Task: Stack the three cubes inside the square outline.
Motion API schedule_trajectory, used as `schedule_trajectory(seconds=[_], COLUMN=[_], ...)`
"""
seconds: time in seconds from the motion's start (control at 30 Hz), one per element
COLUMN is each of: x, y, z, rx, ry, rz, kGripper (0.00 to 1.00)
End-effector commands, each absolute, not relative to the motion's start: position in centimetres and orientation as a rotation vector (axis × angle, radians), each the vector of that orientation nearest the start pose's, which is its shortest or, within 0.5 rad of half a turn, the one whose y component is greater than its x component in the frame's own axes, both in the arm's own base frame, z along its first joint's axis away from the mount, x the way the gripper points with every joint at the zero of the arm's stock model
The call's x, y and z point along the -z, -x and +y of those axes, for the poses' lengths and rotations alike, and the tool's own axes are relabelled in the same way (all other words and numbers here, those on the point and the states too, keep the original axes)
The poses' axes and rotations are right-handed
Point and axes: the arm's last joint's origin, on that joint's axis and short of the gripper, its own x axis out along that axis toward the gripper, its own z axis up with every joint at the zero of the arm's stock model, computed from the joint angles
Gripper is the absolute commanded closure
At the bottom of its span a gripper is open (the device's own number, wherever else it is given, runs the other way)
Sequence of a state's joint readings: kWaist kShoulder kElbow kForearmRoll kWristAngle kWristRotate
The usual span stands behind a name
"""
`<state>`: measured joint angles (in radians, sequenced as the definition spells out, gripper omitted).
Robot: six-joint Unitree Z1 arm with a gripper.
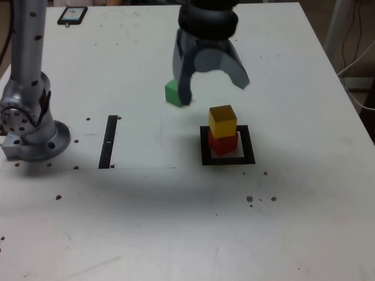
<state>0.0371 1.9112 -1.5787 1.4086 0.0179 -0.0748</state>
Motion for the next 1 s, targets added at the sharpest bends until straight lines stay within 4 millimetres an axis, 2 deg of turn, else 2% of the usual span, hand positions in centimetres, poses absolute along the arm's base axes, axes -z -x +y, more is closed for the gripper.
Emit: schedule_trajectory(seconds=[0.0,0.17,0.4,0.63,0.8,0.97], x=[-30.6,-31.2,-29.2,-29.1,-28.0,-26.1], y=[-31.4,-30.5,-28.8,-27.8,-27.7,-27.9], z=[1.9,3.7,9.2,13.8,14.9,14.2], rx=[-0.095,-0.061,-0.026,-0.044,-0.023,0.045], ry=[0.039,-0.043,-0.045,-0.118,-0.168,-0.191], rz=[1.724,1.709,1.795,1.817,1.82,1.834], kGripper=[0.01,0.01,0.01,0.01,0.01,0.01])
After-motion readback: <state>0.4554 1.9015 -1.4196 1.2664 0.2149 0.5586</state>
